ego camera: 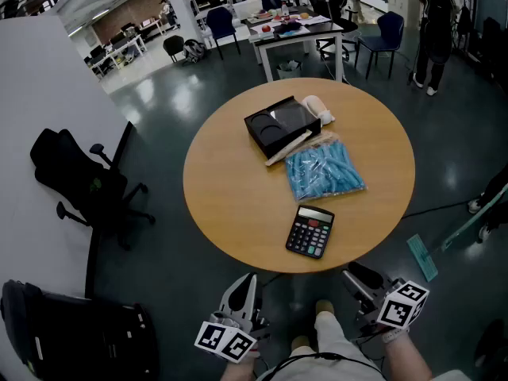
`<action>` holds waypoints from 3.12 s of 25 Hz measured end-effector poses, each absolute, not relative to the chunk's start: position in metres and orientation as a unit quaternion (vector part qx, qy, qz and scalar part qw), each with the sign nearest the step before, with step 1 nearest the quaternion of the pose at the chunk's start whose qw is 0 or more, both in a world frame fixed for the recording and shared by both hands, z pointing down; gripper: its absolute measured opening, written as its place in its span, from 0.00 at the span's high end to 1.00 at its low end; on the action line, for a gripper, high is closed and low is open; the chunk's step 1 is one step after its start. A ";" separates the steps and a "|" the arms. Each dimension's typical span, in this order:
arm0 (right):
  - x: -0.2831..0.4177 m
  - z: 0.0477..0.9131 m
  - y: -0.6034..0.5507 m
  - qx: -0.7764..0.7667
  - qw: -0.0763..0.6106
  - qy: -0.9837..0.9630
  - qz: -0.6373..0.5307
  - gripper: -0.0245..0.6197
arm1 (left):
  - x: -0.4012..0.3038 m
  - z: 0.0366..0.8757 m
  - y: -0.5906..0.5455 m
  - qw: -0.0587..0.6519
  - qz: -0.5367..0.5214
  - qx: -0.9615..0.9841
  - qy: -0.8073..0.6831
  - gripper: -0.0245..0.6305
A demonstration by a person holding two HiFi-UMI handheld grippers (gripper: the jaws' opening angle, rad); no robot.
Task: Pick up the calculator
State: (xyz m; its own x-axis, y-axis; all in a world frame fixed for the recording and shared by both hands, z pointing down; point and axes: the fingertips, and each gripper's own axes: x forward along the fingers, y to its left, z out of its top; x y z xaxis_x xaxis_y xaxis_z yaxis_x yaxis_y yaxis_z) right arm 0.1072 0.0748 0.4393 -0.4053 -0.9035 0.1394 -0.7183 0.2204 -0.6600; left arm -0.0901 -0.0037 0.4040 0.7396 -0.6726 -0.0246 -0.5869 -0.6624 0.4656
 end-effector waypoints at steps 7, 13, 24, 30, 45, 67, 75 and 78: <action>0.155 0.472 0.000 -0.518 0.122 0.746 -0.399 0.66 | -0.045 0.407 -0.045 0.206 -0.114 0.908 -0.347 0.95; 0.171 0.519 -0.051 -0.494 0.042 0.743 -0.449 0.61 | -0.034 0.414 -0.076 0.175 -0.117 0.903 -0.374 0.95; 0.174 0.577 -0.103 -0.395 -0.044 0.711 -0.580 0.60 | -0.023 0.447 -0.152 0.120 -0.101 0.898 -0.411 0.95; 0.157 0.595 -0.108 -0.331 -0.080 0.692 -0.637 0.60 | -0.033 0.464 -0.186 0.114 -0.112 0.885 -0.437 0.95; 0.126 0.595 -0.110 -0.253 -0.058 0.729 -0.633 0.83 | -0.062 0.490 -0.163 0.162 -0.119 0.866 -0.457 0.95; 0.160 0.459 -0.084 -0.441 0.236 0.694 -0.518 0.86 | -0.042 0.420 -0.160 0.149 -0.107 0.898 -0.399 0.95; 0.162 0.425 -0.071 -0.457 0.292 0.666 -0.513 0.86 | -0.041 0.404 -0.145 0.152 -0.101 0.899 -0.398 0.95; 0.168 0.404 -0.060 -0.465 0.314 0.654 -0.508 0.86 | -0.027 0.386 -0.142 0.131 -0.101 0.911 -0.379 0.95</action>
State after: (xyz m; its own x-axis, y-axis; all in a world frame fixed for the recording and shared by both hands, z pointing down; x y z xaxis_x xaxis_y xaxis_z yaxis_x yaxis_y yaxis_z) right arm 0.1679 -0.0599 0.4044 -0.3713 -0.9264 0.0620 -0.2880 0.0514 -0.9562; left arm -0.0272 -0.1423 0.3863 0.6928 -0.7162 -0.0843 -0.6633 -0.6787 0.3151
